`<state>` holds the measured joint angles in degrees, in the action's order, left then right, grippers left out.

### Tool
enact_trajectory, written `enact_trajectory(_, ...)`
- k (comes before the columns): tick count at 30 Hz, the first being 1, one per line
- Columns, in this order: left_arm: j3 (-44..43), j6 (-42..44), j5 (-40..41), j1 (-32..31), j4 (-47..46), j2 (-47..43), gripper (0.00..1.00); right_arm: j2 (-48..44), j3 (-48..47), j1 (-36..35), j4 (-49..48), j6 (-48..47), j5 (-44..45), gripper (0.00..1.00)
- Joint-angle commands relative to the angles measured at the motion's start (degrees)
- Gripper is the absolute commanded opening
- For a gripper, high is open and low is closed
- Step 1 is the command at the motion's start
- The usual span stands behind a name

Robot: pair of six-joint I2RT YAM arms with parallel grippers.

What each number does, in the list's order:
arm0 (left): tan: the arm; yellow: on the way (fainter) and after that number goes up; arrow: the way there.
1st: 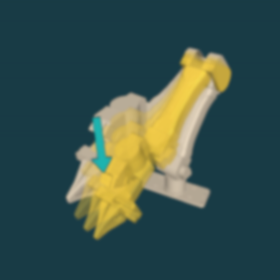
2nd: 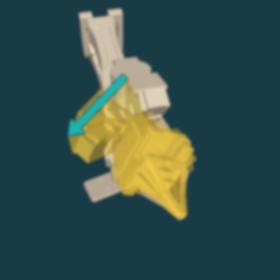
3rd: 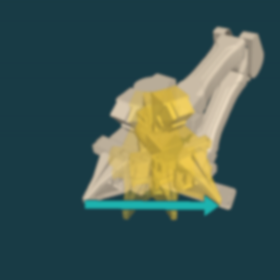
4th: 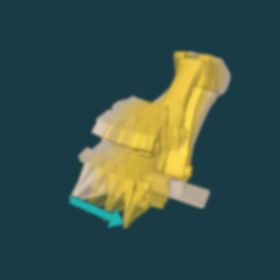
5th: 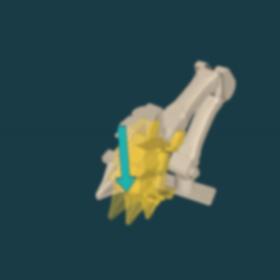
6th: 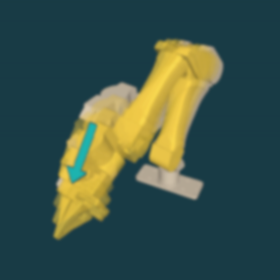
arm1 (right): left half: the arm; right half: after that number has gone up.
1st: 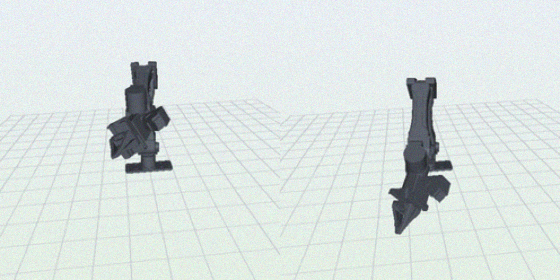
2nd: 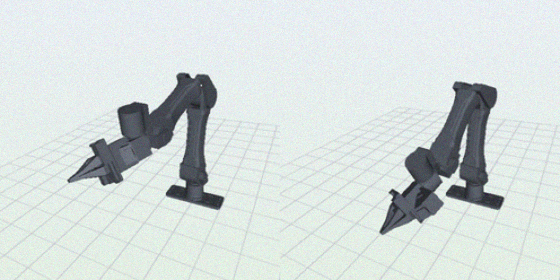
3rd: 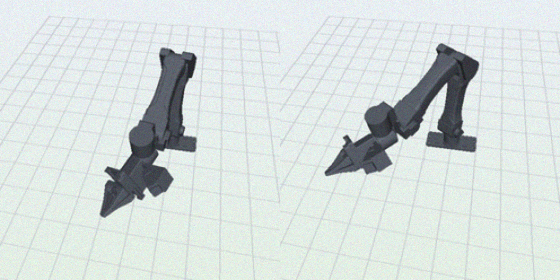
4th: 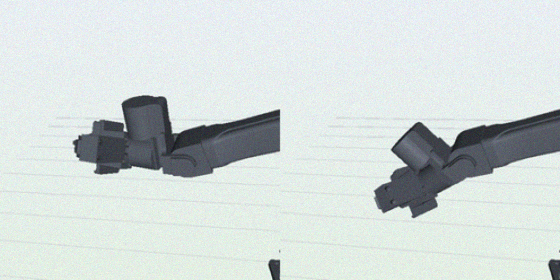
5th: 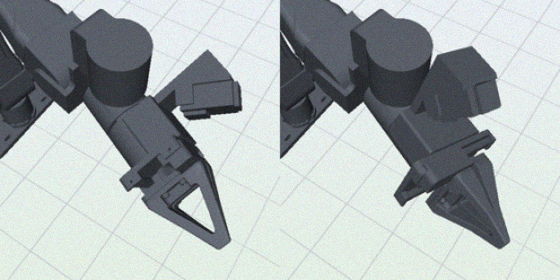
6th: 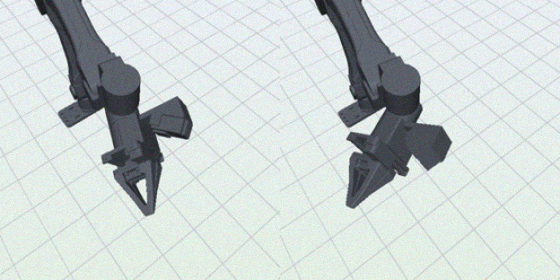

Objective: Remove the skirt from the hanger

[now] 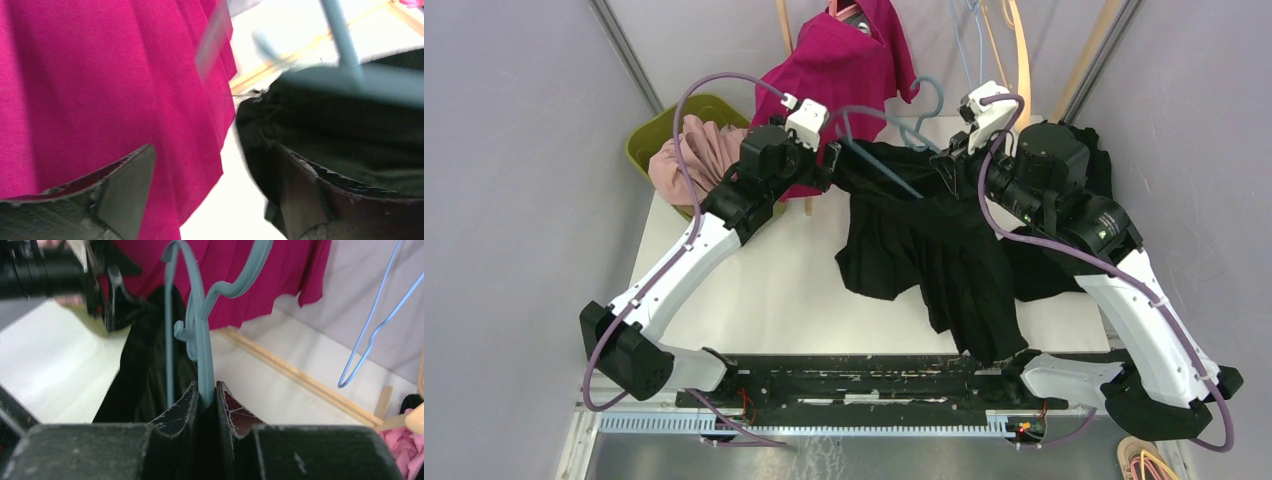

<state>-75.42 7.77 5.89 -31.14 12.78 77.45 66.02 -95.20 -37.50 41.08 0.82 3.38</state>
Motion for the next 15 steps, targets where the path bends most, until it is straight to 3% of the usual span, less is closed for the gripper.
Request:
enact_trajectory(1,-4.24,-0.6,-1.56,-0.46,3.84,-1.43,0.99,-2.18,-2.24,0.36,-13.48,0.91,3.53,0.01)
enact_trajectory(9,-9.28,-0.7,-1.35,-0.47,6.05,-3.8,0.99,-1.0,-2.53,0.27,-13.76,1.45,2.04,0.01)
enact_trajectory(15,-10.64,-3.66,-5.48,-0.5,6.21,-4.57,0.99,0.62,-2.44,0.32,-16.14,2.95,0.9,0.01)
